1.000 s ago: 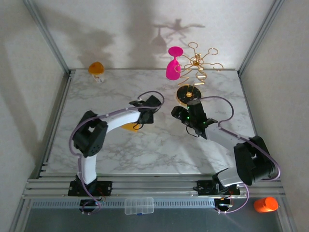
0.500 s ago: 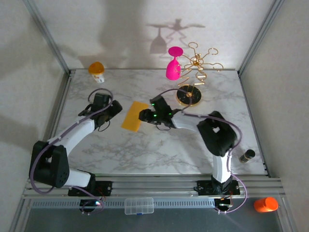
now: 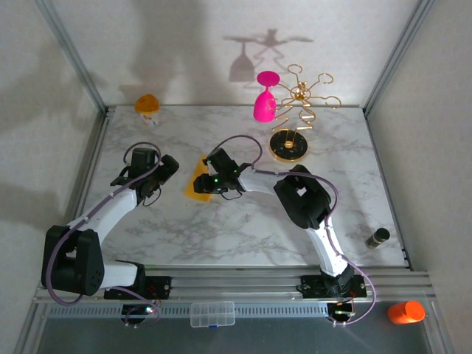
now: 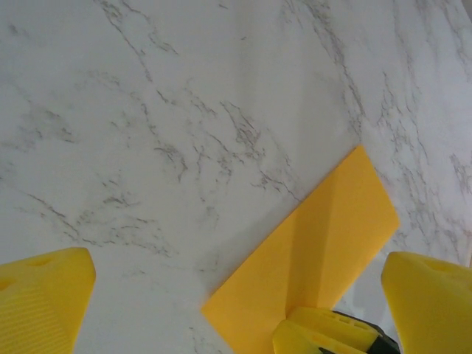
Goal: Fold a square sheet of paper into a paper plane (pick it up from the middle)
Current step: Move the paper to the center of the table, then third fold the triangle at the center of the table.
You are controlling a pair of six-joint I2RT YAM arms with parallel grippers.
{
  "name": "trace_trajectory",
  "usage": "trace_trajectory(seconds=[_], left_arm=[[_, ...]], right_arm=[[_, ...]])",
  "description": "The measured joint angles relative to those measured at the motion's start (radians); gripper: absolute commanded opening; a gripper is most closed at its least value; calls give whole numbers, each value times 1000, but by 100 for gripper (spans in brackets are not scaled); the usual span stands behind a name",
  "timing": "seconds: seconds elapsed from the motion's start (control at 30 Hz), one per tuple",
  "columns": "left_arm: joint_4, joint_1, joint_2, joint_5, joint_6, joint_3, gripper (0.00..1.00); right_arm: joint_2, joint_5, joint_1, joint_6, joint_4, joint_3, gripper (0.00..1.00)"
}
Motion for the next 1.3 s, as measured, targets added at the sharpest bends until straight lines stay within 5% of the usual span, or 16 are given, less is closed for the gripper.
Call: trace_trajectory(seconds=[0.43,0.87,1.3], left_arm=[[13,-36,53,119,45,0,99],[103,-210,140,237,-2,-13,89],[170,-283,241,334,-72,-20,55]], right_arm=[[-256,2,-141,-327,-115,-307,44],[-352,184,-157,176,26,-385,44],[-256,162,-160,233,68,-361,45]])
